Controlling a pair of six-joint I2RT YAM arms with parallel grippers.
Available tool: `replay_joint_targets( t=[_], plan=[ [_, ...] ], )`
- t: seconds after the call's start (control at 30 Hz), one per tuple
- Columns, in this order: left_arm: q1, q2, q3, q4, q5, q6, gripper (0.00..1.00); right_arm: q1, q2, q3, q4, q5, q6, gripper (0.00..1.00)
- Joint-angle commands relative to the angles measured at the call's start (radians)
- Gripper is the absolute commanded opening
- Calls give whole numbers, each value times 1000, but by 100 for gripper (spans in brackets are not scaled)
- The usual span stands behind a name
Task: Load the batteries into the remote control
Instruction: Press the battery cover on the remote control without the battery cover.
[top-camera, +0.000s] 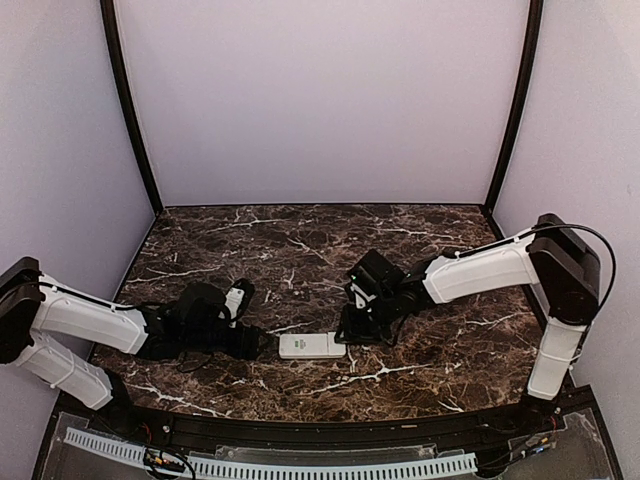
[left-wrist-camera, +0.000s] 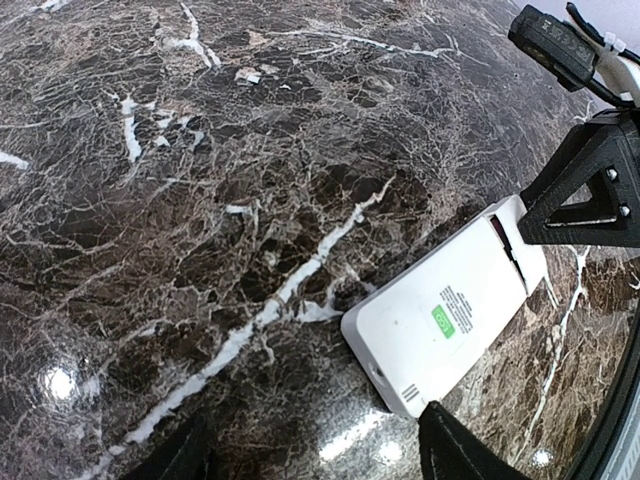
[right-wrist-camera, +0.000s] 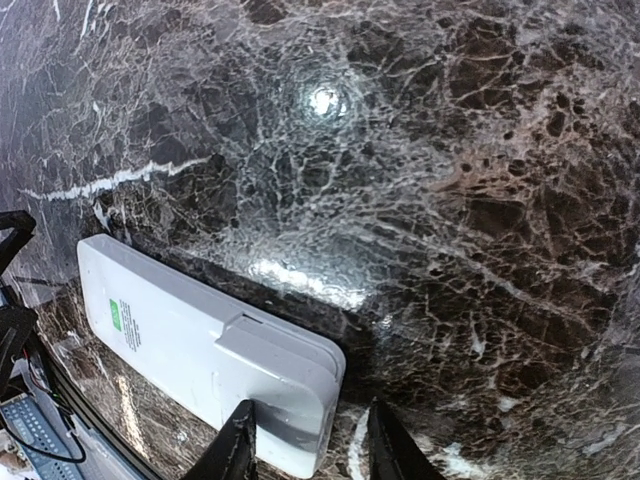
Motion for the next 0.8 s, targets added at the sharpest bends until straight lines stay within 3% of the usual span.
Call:
replay_joint_targets(
  t=[0.0,0.27,0.77],
  plan=[
    [5,3,-14,9,2,-3,68,14,17,20,20,39,38,33],
    [5,5,-17,15,17,-1,68,24,37,26,41,50,74,30],
    [5,1,-19,19,32,-1,68,37,95,48,-80,126,113,24]
  ],
)
